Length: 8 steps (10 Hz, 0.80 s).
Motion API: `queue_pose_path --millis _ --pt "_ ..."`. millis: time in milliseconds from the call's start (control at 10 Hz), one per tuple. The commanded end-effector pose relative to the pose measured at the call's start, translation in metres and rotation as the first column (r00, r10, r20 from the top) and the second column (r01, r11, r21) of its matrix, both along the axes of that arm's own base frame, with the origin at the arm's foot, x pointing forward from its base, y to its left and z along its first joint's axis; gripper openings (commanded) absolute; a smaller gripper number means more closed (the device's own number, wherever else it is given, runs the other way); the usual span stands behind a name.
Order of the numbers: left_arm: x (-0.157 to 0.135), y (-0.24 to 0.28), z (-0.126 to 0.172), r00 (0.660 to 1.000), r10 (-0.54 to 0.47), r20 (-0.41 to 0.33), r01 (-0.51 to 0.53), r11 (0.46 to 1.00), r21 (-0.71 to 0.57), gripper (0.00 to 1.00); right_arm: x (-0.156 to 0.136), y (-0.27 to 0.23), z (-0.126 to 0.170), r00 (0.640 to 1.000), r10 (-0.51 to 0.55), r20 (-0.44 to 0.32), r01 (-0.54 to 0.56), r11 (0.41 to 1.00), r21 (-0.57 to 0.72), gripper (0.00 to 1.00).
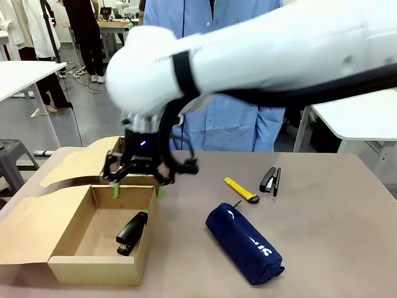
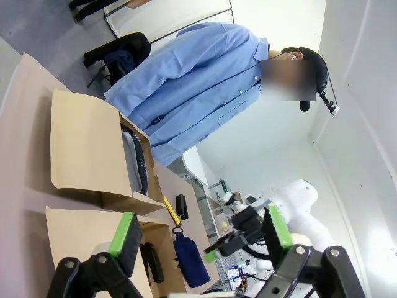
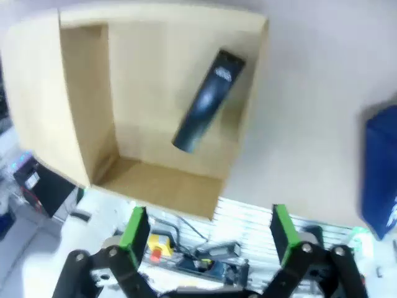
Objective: Place items inside the box.
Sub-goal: Pick up a Pencil pouch or Stapler and place it inside the Mailer Box closest to the robot.
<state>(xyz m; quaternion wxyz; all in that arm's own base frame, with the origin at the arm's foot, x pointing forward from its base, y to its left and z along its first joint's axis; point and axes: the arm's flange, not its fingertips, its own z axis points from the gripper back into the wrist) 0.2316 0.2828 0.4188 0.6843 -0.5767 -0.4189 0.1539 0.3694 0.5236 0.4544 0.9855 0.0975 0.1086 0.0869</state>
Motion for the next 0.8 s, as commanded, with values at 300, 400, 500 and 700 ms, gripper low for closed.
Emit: queue_pose_path --millis 300,400,500,700 --pt "0.001 -0.001 0.002 1.0 0.005 0.03 -0.005 1.0 0.004 1.0 -0.064 -0.251 0.051 0.996 -0.071 0.061 0.045 0.935 0.352 1.0" --pt "0.001 -0.001 0.002 1.0 0.005 0.03 -0.005 1.0 0.004 1.0 -0.078 -0.286 0.052 0.993 -0.071 0.098 0.024 0.909 0.416 1.0" --pt "0.001 -0.001 0.002 1.0 0.005 0.03 -0.005 1.0 0.004 1.0 -0.093 -0.326 0.047 0.984 -0.15 0.097 0.087 0.878 0.471 1.0" --pt "0.001 -0.001 0.002 1.0 0.005 0.03 -0.005 1.0 0.004 1.0 -0.108 -0.362 0.023 0.942 -0.335 -0.028 0.296 0.785 0.545 1.0"
